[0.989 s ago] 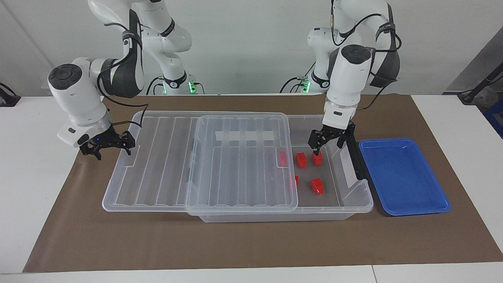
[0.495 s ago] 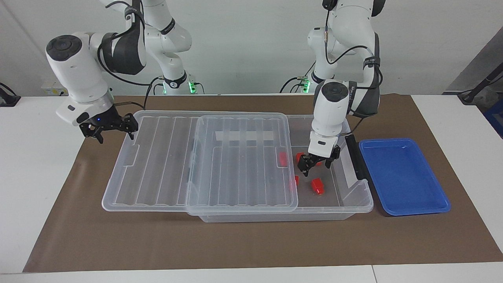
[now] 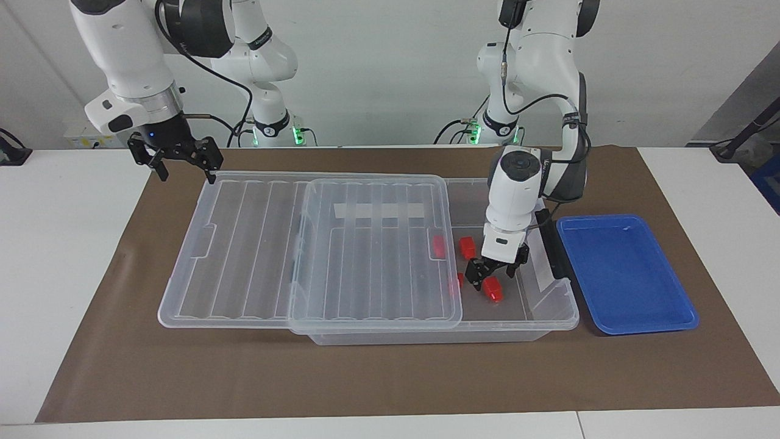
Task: Place red block in blue tray from box
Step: 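Lower the left gripper into the box and grasp a red block, then lift the red block with the left gripper toward the blue tray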
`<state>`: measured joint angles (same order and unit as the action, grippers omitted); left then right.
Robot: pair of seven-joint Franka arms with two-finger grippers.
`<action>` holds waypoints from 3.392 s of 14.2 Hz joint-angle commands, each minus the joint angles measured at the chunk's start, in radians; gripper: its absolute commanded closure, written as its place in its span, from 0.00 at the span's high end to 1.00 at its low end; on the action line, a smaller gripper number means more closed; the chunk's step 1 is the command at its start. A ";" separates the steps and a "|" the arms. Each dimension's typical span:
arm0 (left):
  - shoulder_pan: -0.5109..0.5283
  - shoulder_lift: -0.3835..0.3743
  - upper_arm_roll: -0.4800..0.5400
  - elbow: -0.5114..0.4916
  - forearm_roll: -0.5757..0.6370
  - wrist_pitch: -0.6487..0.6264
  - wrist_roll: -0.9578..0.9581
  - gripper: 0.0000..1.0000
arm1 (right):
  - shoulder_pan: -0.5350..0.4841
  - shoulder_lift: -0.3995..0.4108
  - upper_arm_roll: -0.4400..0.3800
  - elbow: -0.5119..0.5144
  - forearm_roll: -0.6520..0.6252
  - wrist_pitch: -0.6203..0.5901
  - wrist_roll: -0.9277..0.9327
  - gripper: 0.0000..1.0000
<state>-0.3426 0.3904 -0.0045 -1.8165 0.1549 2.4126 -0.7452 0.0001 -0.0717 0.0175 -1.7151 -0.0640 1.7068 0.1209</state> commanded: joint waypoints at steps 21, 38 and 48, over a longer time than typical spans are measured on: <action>0.013 0.036 -0.003 -0.067 0.077 0.086 0.037 0.71 | -0.040 0.047 0.039 0.157 0.070 -0.216 0.049 1.00; 0.020 -0.004 -0.011 0.083 0.063 -0.202 0.059 0.00 | -0.040 0.043 0.039 0.144 0.070 -0.211 0.057 1.00; 0.066 -0.111 -0.005 0.238 -0.052 -0.581 0.222 0.00 | -0.041 0.041 0.039 0.143 0.070 -0.210 0.054 1.00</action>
<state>-0.3136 0.3094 -0.0006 -1.6022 0.1382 1.9092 -0.5811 -0.0327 -0.0052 0.0504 -1.5432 -0.0095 1.4892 0.1615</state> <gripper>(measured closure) 0.652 0.000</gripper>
